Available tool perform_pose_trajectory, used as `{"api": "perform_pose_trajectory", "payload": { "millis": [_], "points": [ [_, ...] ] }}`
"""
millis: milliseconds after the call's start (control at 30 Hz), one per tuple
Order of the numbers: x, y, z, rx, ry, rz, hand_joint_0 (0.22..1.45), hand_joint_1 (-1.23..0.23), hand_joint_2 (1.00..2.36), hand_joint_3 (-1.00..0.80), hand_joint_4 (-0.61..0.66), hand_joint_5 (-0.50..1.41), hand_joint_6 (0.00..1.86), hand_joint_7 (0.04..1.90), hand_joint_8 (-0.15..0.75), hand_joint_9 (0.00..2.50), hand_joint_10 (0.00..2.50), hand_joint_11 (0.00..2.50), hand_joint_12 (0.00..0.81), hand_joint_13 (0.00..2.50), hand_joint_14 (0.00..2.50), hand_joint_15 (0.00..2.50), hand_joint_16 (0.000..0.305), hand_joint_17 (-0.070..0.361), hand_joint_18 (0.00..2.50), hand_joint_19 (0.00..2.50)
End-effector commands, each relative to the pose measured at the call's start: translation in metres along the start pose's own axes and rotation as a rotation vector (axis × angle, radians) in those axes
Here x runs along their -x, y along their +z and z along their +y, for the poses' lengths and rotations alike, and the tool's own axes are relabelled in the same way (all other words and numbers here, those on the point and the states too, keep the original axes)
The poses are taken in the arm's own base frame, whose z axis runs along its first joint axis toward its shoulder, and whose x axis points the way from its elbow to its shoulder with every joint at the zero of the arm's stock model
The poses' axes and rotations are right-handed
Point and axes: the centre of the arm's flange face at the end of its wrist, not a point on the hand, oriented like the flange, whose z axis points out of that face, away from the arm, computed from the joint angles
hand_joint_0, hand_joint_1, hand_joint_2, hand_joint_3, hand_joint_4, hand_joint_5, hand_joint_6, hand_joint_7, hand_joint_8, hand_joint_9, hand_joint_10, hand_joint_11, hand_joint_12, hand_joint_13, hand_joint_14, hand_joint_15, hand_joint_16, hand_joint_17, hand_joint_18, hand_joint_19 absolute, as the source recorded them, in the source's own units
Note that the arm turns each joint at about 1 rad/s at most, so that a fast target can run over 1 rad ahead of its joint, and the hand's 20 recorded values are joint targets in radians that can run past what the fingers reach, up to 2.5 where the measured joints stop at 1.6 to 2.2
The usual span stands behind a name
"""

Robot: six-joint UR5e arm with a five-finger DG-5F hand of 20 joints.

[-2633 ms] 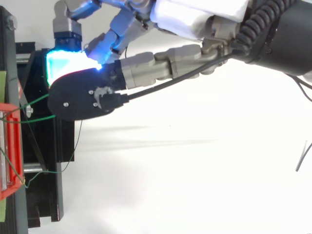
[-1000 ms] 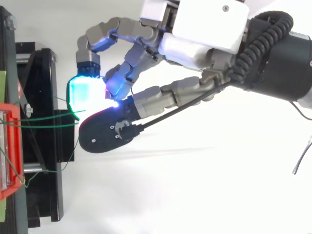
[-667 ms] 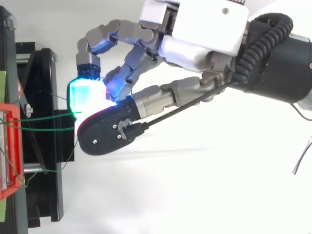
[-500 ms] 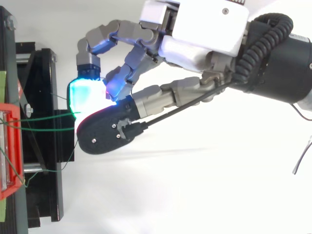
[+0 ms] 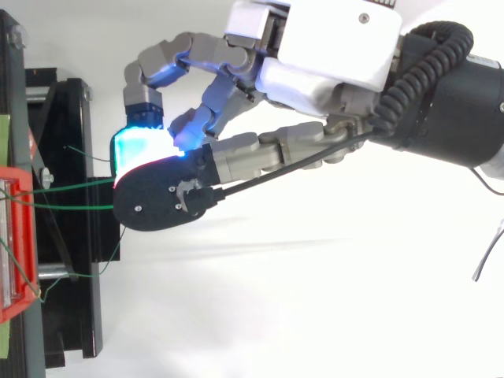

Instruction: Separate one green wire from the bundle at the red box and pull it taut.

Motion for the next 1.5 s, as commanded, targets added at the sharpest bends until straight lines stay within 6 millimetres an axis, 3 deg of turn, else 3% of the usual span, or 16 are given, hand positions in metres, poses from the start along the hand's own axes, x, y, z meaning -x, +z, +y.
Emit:
{"api": "perform_pose_trajectory", "payload": {
  "millis": [0,100,467,800,1000,1467],
  "points": [
    [0.0000,0.0000,0.0000,0.000,0.000,0.000,0.59,-0.69,1.02,-0.22,0.24,-0.17,0.85,1.35,0.372,1.11,0.02,1.15,0.432,0.81,0.02,0.53,0.057,0.128,0.73,0.53],
    [-0.0012,-0.0002,0.0000,0.000,0.000,0.002,0.59,-0.69,1.02,-0.25,0.24,-0.17,0.85,1.35,0.374,1.11,0.02,1.16,0.433,0.81,0.02,0.53,0.057,0.128,0.73,0.53],
    [-0.0014,0.0000,0.0008,0.002,-0.004,0.003,0.59,-0.73,1.02,-0.02,0.13,-0.14,0.86,1.42,0.378,1.11,0.02,1.10,0.449,0.78,0.02,0.49,0.063,0.142,0.77,0.46],
    [-0.0026,-0.0007,0.0018,0.002,-0.029,0.008,0.59,-0.79,1.02,0.04,-0.01,-0.12,0.84,1.45,0.320,0.79,0.01,0.52,0.422,0.52,0.01,0.27,0.060,0.135,0.52,0.26],
    [-0.0030,-0.0005,0.0025,0.004,-0.054,0.011,0.59,-0.79,1.01,0.03,-0.02,-0.11,0.83,1.45,0.309,0.68,0.01,0.40,0.413,0.42,0.01,0.20,0.063,0.142,0.39,0.10],
    [-0.0026,-0.0008,0.0016,0.001,-0.140,0.008,0.59,-0.80,1.01,0.02,-0.05,-0.11,0.82,1.45,0.293,0.54,0.01,0.24,0.405,0.32,0.00,0.14,0.064,0.143,0.26,0.02]
  ]
}}
